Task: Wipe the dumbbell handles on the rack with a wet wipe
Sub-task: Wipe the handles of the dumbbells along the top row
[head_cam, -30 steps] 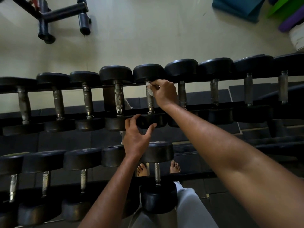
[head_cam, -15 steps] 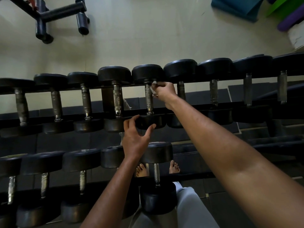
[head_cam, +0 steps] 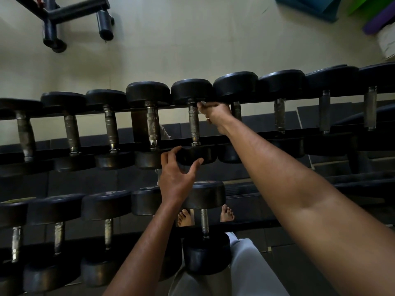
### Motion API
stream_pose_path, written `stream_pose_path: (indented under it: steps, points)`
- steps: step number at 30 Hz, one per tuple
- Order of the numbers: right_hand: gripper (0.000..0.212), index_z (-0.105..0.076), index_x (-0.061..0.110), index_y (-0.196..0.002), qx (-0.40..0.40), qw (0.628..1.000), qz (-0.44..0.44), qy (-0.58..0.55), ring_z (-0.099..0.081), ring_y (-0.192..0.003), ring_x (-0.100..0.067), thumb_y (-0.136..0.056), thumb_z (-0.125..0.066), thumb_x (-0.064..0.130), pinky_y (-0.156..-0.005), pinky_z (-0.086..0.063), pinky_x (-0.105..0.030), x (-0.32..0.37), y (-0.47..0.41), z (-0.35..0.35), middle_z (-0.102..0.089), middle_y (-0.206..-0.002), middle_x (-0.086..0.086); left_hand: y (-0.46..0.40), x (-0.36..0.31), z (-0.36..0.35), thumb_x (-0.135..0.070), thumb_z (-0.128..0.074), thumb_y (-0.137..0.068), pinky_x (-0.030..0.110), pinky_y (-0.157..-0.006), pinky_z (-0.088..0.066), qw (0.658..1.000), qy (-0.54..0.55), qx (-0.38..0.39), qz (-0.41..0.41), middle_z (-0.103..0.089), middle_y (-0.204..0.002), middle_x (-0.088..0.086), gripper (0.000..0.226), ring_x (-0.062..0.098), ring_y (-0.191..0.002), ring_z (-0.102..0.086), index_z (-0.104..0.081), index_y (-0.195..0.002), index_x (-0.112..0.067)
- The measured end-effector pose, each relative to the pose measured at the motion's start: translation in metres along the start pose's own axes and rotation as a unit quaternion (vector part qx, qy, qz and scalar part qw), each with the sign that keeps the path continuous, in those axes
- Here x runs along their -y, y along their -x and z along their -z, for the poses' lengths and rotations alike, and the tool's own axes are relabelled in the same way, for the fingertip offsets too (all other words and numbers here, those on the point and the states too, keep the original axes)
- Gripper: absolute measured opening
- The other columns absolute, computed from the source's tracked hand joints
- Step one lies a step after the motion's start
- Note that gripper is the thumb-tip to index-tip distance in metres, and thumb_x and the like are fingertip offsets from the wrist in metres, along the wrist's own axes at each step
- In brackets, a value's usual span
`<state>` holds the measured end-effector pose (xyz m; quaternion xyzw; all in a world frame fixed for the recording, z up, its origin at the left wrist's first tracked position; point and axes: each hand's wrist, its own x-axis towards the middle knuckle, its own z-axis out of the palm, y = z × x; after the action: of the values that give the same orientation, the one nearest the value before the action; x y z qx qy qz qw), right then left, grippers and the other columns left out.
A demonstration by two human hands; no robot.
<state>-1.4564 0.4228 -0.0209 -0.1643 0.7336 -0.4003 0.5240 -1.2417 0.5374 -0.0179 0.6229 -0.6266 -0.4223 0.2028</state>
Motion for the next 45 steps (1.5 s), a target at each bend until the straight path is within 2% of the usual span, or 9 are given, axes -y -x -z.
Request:
stream_pose_path:
  steps: [8,11,16,23,25,33,40,42,45]
  points:
    - [0.032,-0.074,0.001,-0.123,0.112,0.968,-0.021,0.223,-0.063,-0.123,-0.013,-0.098,-0.077,0.022,-0.093,-0.049,-0.014,-0.019,0.030,0.022,-0.073,-0.129,0.000,0.001,0.001,-0.001,-0.065,-0.080,-0.085,0.014,-0.077,-0.052,1.000,0.005,-0.006,-0.002,-0.041,-0.135,-0.017,0.075,0.002,-0.107,-0.060,-0.050,-0.145,-0.031]
    - [0.035,-0.081,0.006,-0.104,0.144,0.912,0.025,0.383,-0.072,-0.108,-0.023,-0.090,-0.084,0.038,-0.097,-0.057,-0.040,-0.015,0.037,0.024,-0.079,-0.110,-0.008,0.000,0.001,0.000,-0.064,-0.080,-0.086,0.009,-0.074,-0.046,1.000,0.005,-0.003,-0.001,-0.042,-0.137,-0.015,0.075,0.001,-0.110,-0.058,-0.050,-0.146,-0.030]
    - [0.015,-0.078,0.026,-0.086,0.082,0.862,0.212,0.453,-0.065,-0.087,-0.011,-0.095,-0.078,0.039,-0.074,-0.052,-0.034,0.026,0.042,0.020,-0.072,-0.092,0.009,0.000,0.000,0.000,-0.066,-0.080,-0.085,0.018,-0.078,-0.052,1.000,-0.011,-0.006,0.002,-0.042,-0.138,-0.014,0.077,0.003,-0.110,-0.058,-0.050,-0.146,-0.030]
    - [0.031,-0.079,0.019,-0.120,0.076,0.556,0.427,0.709,-0.076,-0.099,-0.031,-0.106,-0.053,0.009,-0.075,-0.057,-0.036,0.047,0.035,-0.026,-0.078,-0.116,0.000,0.001,0.001,-0.001,-0.067,-0.079,-0.085,0.026,-0.083,-0.058,1.000,-0.004,-0.006,0.002,-0.042,-0.139,-0.013,0.078,0.003,-0.108,-0.059,-0.049,-0.147,-0.030]
    - [0.030,-0.079,0.018,-0.116,0.057,0.522,0.413,0.744,-0.076,-0.095,-0.031,-0.104,-0.055,0.005,-0.072,-0.059,-0.037,0.049,0.032,-0.031,-0.078,-0.108,-0.002,0.001,0.003,-0.001,-0.067,-0.079,-0.085,0.024,-0.083,-0.057,1.000,0.001,-0.007,-0.001,-0.042,-0.140,-0.013,0.078,0.004,-0.109,-0.061,-0.049,-0.148,-0.030]
    - [0.028,-0.076,0.014,-0.107,0.067,0.545,0.295,0.782,-0.061,-0.083,-0.032,-0.095,-0.057,-0.004,-0.070,-0.045,-0.036,0.063,0.048,-0.052,-0.060,-0.086,-0.005,0.003,0.007,-0.001,-0.069,-0.077,-0.085,0.024,-0.082,-0.054,1.000,0.003,-0.006,0.000,-0.042,-0.143,-0.013,0.079,0.003,-0.112,-0.057,-0.048,-0.148,-0.031]
    - [0.017,-0.077,0.019,-0.105,0.174,0.553,0.284,0.764,-0.064,-0.087,-0.026,-0.101,-0.066,0.031,-0.071,-0.052,-0.036,0.030,0.068,-0.044,-0.064,-0.094,-0.001,0.004,0.005,0.000,-0.068,-0.078,-0.086,0.015,-0.072,-0.045,1.000,-0.001,-0.004,-0.008,-0.045,-0.140,-0.013,0.075,0.000,-0.108,-0.052,-0.050,-0.144,-0.029]
    - [0.014,-0.077,0.022,-0.109,0.178,0.598,0.279,0.730,-0.062,-0.089,-0.023,-0.099,-0.067,0.025,-0.071,-0.049,-0.035,0.019,0.067,-0.037,-0.063,-0.098,0.000,0.007,0.005,-0.004,-0.067,-0.078,-0.087,0.011,-0.071,-0.042,1.000,-0.003,-0.015,-0.005,-0.047,-0.139,-0.011,0.073,-0.001,-0.107,-0.051,-0.052,-0.142,-0.026]
    - [0.020,-0.079,0.028,-0.118,0.138,0.743,0.267,0.599,-0.067,-0.103,-0.020,-0.100,-0.069,0.030,-0.086,-0.055,-0.037,0.014,0.064,-0.014,-0.073,-0.115,0.002,0.019,0.004,-0.017,-0.065,-0.078,-0.087,0.008,-0.076,-0.041,0.997,0.016,-0.059,0.039,-0.052,-0.132,-0.008,0.069,0.000,-0.107,-0.053,-0.055,-0.135,-0.022]
